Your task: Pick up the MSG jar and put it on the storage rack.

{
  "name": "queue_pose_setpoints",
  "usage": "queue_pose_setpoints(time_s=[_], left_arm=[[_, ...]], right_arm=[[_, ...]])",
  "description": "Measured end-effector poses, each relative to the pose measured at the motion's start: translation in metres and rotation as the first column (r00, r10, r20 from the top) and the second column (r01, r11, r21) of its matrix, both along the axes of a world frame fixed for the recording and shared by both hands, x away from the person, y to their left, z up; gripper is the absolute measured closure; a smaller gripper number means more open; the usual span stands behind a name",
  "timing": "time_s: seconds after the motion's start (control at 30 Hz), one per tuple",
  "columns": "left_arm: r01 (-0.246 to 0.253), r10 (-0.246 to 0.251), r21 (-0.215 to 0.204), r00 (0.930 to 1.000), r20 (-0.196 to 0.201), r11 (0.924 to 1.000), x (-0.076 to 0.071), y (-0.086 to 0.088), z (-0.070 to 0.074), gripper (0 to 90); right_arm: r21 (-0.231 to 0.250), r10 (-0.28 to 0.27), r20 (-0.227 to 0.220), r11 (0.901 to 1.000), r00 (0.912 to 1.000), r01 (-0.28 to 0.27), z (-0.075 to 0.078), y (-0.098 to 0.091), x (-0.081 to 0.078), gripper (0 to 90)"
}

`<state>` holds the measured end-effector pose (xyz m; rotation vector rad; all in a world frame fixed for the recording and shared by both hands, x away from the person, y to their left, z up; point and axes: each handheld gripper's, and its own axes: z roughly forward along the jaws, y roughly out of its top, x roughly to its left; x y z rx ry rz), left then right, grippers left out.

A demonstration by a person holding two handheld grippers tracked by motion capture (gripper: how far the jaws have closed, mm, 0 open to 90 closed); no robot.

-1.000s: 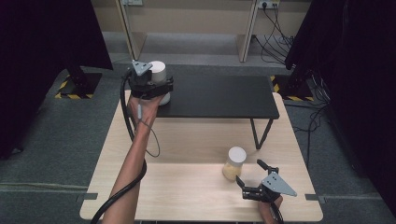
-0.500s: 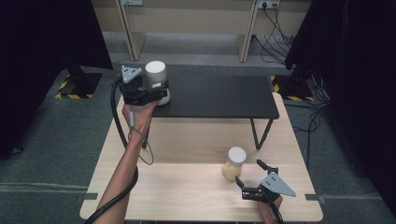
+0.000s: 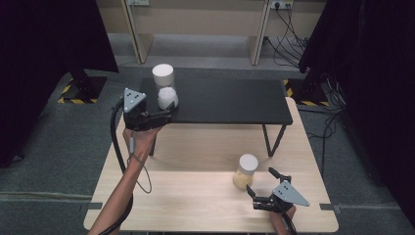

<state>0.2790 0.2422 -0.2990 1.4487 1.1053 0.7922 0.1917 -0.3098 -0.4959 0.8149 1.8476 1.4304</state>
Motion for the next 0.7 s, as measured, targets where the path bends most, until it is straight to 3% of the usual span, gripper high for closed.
queue_pose_setpoints(time_s=[0.23, 0.57, 0.7], left_arm=[[0.037, -0.036, -0.018, 0.9991, 0.022, 0.9992, -0.015, 0.012, -0.024, 0.2], [0.086, -0.09, 0.047, 0.9905, 0.103, 0.9952, -0.044, 0.016, -0.086, 0.3], [0.104, -0.107, 0.028, 0.9874, 0.116, 0.9941, -0.054, 0.017, -0.112, 0.2]], right_arm=[[-0.002, -0.002, -0.001, 1.0, 1.0, 0.002, 0.0, 0.0, 0.0, 0.1], [-0.001, -0.002, -0.002, 1.0, 1.0, 0.002, 0.0, 0.0, 0.0, 0.1], [-0.002, -0.003, -0.001, 1.0, 1.0, 0.003, 0.0, 0.0, 0.0, 0.1]])
